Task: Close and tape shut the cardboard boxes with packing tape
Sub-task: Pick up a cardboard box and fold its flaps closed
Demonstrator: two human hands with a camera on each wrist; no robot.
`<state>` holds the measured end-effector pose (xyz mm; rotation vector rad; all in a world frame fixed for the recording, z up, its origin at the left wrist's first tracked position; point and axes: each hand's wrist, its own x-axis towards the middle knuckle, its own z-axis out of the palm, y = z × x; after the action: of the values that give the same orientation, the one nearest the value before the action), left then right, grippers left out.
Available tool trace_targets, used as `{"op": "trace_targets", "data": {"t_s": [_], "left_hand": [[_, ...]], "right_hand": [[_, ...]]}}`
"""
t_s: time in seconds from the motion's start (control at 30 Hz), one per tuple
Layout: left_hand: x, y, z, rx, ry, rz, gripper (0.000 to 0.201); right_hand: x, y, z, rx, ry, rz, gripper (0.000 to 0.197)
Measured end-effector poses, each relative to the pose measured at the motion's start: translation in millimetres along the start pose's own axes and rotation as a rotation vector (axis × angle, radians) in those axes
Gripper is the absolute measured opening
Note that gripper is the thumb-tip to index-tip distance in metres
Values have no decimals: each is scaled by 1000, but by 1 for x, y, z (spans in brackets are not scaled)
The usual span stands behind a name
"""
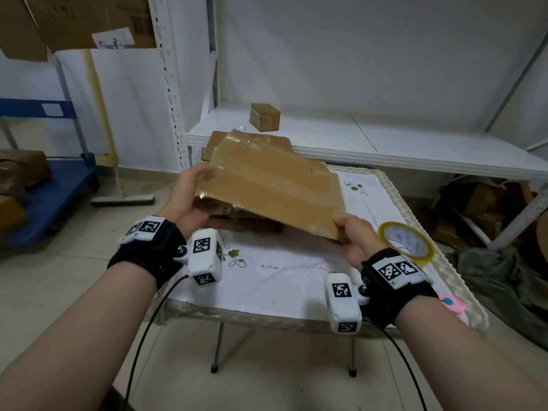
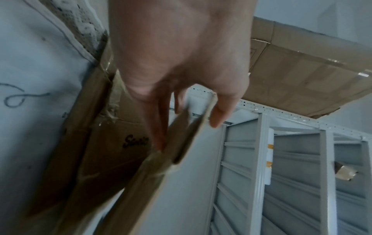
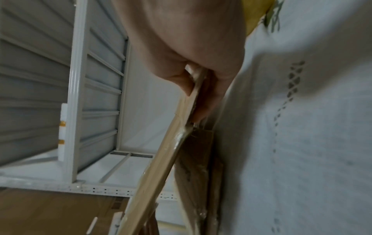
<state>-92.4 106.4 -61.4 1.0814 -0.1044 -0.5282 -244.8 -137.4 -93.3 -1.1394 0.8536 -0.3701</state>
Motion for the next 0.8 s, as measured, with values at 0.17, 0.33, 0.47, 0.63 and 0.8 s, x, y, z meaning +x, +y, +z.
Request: {"op": "trace_targets", "data": {"t_s": [0.17, 0.33, 0.47, 0.63, 0.8], "left_hand": [[-16, 3, 14, -213, -148, 135, 57], [-19, -17, 29, 121, -70, 45, 43], [-10, -23, 25, 35, 48, -2, 36], [-6, -10, 21, 42, 120, 111, 37], [-6, 8, 6, 9, 191, 232, 34]], "right_hand": [[-5, 2, 11, 210, -56, 54, 16], [-17, 7, 15, 226, -170, 112, 19], [-18, 10, 10, 194, -314, 115, 22], [-20, -1, 3, 115, -338, 39, 24], [-20, -18, -11, 282, -229, -114, 4]]}}
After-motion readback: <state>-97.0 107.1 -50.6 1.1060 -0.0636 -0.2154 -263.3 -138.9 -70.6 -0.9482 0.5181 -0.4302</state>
